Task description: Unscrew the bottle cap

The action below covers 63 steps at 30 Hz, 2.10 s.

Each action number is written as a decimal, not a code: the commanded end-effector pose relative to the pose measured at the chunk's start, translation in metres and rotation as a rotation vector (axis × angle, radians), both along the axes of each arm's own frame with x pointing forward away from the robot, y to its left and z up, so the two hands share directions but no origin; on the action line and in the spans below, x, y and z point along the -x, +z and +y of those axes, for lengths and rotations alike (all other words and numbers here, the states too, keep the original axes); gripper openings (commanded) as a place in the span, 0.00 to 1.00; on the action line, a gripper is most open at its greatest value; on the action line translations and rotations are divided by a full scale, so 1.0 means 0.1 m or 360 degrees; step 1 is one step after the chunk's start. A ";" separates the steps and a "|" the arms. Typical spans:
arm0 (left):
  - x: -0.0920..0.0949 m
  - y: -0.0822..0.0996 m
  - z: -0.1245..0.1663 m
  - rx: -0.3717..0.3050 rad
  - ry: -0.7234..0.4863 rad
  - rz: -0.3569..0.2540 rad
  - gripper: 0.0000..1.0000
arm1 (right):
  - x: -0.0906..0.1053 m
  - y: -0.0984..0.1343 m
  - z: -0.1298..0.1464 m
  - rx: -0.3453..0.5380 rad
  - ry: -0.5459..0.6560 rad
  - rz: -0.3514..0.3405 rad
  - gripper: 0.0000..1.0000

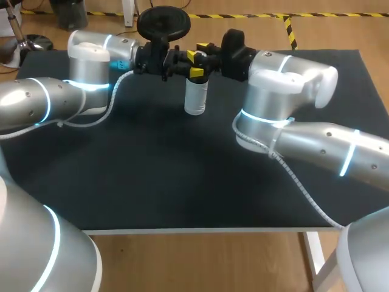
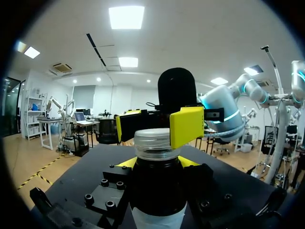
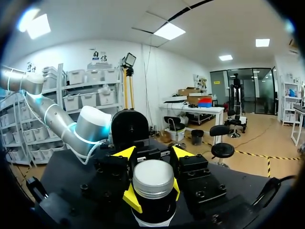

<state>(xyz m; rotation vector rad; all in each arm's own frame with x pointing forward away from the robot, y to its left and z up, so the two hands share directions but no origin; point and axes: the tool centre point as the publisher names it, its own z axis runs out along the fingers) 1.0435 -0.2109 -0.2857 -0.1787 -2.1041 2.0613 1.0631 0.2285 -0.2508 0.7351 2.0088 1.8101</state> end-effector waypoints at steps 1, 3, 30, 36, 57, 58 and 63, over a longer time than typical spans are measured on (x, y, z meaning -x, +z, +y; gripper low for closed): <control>0.00 0.01 -0.02 0.0005 -0.0012 -0.0001 0.00 | -0.05 -0.05 -0.02 -0.0017 0.0042 -0.0017 0.00; 0.00 0.01 -0.02 0.0005 -0.0012 -0.0001 0.00 | -0.05 -0.05 -0.02 -0.0037 0.0089 -0.0022 0.00; 0.00 0.01 -0.02 0.0005 -0.0012 -0.0001 0.00 | 0.09 -0.10 0.14 -0.0133 0.1172 0.0043 0.00; 0.00 0.01 -0.02 0.0005 -0.0012 -0.0001 0.00 | 0.13 -0.13 0.19 -0.0180 0.1436 0.0092 0.00; 0.00 0.01 -0.02 0.0005 -0.0012 -0.0001 0.00 | 0.33 -0.20 0.17 -0.0310 0.2052 0.0166 0.00; 0.00 0.01 -0.02 0.0005 -0.0012 -0.0001 0.00 | 0.34 -0.19 0.16 -0.0319 0.2079 0.0168 0.00; 0.00 0.01 -0.02 0.0005 -0.0012 -0.0001 0.00 | 0.37 -0.18 0.15 -0.0341 0.2189 0.0178 0.00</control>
